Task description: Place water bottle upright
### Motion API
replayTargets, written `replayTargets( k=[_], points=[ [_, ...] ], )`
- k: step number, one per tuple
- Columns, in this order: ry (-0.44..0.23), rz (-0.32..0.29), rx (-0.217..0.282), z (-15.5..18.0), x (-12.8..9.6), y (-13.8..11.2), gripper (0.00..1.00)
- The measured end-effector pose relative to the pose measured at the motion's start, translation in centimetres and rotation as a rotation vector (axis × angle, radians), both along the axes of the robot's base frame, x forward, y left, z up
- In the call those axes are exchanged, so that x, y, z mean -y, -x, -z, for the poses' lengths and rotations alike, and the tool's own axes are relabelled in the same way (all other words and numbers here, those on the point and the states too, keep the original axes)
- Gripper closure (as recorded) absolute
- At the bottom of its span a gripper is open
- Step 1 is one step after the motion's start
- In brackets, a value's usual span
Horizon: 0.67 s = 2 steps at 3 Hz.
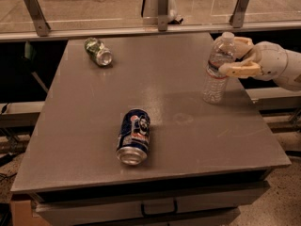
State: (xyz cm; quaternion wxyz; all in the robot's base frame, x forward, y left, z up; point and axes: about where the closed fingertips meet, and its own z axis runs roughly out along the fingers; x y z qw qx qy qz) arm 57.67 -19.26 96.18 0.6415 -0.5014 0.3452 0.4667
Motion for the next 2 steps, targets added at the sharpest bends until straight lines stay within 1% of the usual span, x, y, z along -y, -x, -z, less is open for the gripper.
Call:
replayTargets(
  k=[1, 2],
  points=[
    [0.003, 0.001, 0.002, 0.1, 0.2, 0.0, 0.0],
    [0.039, 0.077, 0.023, -1.6, 2.3, -0.3, 0.0]
  ],
)
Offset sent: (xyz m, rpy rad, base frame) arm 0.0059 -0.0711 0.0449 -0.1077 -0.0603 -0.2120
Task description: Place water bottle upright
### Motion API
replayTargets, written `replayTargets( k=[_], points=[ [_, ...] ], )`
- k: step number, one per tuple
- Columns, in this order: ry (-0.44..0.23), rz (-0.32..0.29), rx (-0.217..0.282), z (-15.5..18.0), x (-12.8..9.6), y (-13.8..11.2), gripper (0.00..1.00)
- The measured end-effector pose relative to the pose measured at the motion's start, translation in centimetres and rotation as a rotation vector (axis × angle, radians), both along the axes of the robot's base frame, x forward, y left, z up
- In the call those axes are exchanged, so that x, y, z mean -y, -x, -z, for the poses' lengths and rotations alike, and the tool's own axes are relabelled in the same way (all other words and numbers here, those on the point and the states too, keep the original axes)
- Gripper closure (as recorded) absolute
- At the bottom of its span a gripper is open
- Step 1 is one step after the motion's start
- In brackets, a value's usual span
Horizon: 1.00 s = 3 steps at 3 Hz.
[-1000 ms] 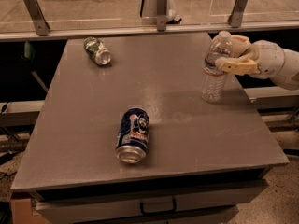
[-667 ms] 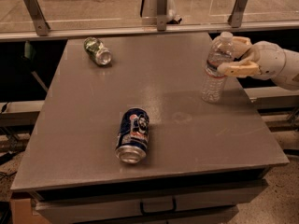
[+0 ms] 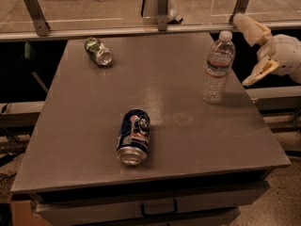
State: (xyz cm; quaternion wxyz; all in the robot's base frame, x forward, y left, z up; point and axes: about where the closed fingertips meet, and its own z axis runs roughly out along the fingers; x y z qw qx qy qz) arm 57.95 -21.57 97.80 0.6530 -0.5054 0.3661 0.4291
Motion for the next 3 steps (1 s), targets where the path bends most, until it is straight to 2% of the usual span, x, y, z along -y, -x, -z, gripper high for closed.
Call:
replayTargets(
  k=[1, 2, 3],
  points=[
    [0.08, 0.171, 0.042, -5.2, 4.0, 0.5, 0.0],
    [0.142, 0.34, 0.102, -11.5, 6.3, 2.3, 0.0],
    [0.144, 0.346, 0.115, -12.6, 5.7, 2.5, 0.0]
  ],
)
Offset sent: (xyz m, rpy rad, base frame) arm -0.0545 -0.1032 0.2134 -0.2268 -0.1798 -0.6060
